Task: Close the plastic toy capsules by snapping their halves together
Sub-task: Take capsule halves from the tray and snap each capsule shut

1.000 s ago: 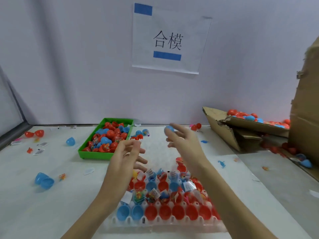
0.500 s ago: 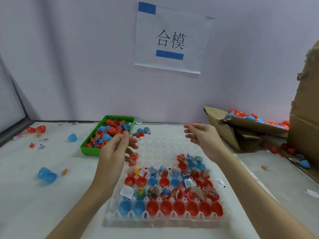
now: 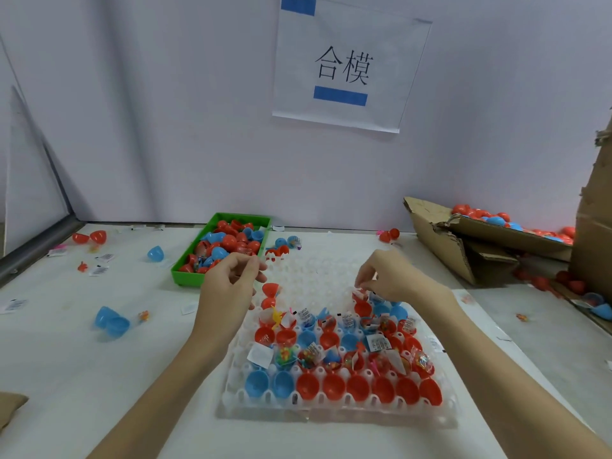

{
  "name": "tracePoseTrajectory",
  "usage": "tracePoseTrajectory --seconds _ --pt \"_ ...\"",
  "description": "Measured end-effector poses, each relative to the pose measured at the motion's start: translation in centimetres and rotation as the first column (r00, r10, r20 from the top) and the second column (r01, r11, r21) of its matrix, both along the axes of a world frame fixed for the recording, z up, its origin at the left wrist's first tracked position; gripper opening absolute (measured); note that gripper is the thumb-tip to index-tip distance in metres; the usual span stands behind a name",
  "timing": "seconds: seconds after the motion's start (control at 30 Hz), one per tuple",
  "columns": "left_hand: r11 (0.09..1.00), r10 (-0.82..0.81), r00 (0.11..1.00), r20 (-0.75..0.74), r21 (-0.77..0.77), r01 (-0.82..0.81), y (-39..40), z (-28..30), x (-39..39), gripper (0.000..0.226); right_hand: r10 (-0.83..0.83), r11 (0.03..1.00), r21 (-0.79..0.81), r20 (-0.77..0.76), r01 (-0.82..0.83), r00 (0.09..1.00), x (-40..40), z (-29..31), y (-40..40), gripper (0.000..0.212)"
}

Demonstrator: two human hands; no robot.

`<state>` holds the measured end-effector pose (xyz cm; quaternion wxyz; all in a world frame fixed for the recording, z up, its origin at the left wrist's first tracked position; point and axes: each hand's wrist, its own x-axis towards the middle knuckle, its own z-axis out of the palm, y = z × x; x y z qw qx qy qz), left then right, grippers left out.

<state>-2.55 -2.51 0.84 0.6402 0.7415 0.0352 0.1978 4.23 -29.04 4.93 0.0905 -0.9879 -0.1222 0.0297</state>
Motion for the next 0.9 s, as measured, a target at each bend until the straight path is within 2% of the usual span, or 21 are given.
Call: tracePoseTrajectory --seconds 0.33,0.63,0.77,0.9 --pt "0.999 -0.032 0.999 0.0 0.026 0.032 -0.4 0.3 -0.3 0.023 0.073 0.997 0.013 -0.124 -0.072 0.99 0.8 0.1 -1.0 0.021" --pt "0.996 -0.074 0.997 -0.009 0.049 0.075 -0.5 0.3 -0.4 0.019 0.064 0.998 0.018 0.004 -0.064 0.998 1.0 0.8 -1.2 0.017" --pt "0.978 -0.137 0.988 0.069 0.166 0.124 -1.2 0.6 -1.0 0.01 0.001 0.98 0.195 0.135 -0.028 0.991 0.5 3.0 -1.1 0.013" --pt "0.887 -0.31 0.948 0.073 0.382 0.26 -2.4 0.6 -2.1 0.045 0.052 0.854 0.514 0.08 -0.086 0.995 -2.3 2.9 1.4 0.01"
